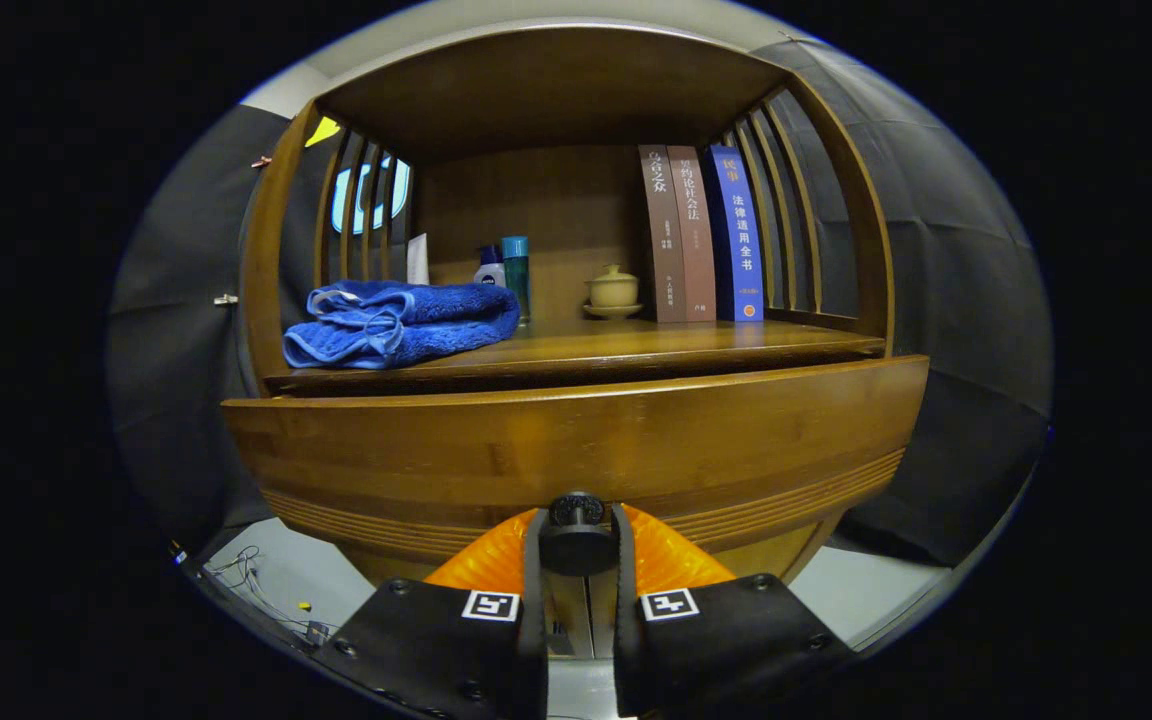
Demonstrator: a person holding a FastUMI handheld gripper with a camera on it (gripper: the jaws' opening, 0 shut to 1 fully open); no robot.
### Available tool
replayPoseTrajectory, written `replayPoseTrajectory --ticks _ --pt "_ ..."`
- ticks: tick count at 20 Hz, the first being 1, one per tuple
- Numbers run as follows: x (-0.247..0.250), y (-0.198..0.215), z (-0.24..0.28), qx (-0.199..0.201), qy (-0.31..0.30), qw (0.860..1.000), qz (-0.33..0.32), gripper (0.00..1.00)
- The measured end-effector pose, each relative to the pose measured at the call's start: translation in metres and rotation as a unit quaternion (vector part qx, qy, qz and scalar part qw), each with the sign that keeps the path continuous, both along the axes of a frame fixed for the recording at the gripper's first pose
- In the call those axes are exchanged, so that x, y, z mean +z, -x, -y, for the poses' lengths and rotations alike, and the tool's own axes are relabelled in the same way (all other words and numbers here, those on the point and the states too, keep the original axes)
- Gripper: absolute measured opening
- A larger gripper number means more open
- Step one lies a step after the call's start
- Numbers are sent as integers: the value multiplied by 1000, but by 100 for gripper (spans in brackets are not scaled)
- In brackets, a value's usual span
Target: Pull open the drawer, take out the items inside it, and place them on the countertop above the cabinet.
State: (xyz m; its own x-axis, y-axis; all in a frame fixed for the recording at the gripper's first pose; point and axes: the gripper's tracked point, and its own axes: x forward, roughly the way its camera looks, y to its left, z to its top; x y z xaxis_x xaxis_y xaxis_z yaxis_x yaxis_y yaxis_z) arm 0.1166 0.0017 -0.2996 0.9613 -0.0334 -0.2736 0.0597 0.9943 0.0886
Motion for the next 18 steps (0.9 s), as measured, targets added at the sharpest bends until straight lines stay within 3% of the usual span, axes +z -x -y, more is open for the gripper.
replayPoseTrajectory --ticks 18 --pt "3 90 8 12 -11 1000 -10 30"
